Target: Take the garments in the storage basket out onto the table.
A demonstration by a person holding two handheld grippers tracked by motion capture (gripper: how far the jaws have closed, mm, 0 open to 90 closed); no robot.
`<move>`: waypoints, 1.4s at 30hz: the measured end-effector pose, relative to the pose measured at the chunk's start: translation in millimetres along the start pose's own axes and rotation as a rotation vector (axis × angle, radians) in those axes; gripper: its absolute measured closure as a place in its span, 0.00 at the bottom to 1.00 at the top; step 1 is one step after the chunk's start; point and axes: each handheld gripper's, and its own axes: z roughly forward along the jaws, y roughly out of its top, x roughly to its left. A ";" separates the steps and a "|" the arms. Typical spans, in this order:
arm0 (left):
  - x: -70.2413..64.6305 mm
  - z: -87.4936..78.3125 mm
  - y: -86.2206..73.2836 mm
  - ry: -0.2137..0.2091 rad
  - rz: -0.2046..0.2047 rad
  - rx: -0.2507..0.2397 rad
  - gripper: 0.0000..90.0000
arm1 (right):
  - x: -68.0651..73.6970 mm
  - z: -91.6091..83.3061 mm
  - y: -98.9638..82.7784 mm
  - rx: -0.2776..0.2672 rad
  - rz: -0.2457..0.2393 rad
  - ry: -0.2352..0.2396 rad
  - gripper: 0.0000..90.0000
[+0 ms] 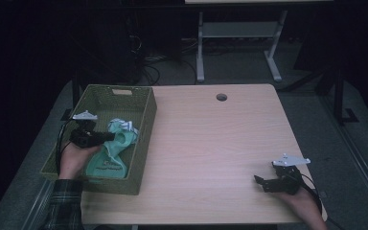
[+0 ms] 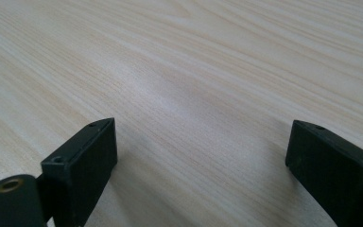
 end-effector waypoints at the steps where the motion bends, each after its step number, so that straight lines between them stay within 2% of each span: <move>1: -0.1 -1.8 0.7 -0.005 -0.003 -0.010 0.96 | 0.0 0.0 0.0 0.000 0.000 0.000 0.10; 4: -1.4 -7.4 3.9 -0.013 0.000 -0.039 0.96 | 0.0 0.0 0.0 -0.001 0.000 0.000 0.10; 5: -2.7 -11.0 6.8 -0.016 0.001 -0.061 0.96 | 0.0 0.0 0.0 -0.001 0.000 0.000 0.10; 13: -7.1 -25.2 17.6 -0.020 0.003 -0.135 0.96 | 0.0 0.0 0.0 0.000 0.000 0.000 0.10; 21: -8.3 -34.7 25.2 -0.032 -0.002 -0.192 0.97 | 0.0 0.0 0.0 0.000 0.000 0.000 0.10; 34: -7.7 -50.2 37.1 -0.072 -0.003 -0.261 0.97 | 0.0 0.0 0.0 0.000 0.000 0.000 0.10; 42: -10.8 -65.4 51.6 -0.089 0.018 -0.296 0.97 | -0.1 0.1 0.0 -0.001 0.000 0.000 0.10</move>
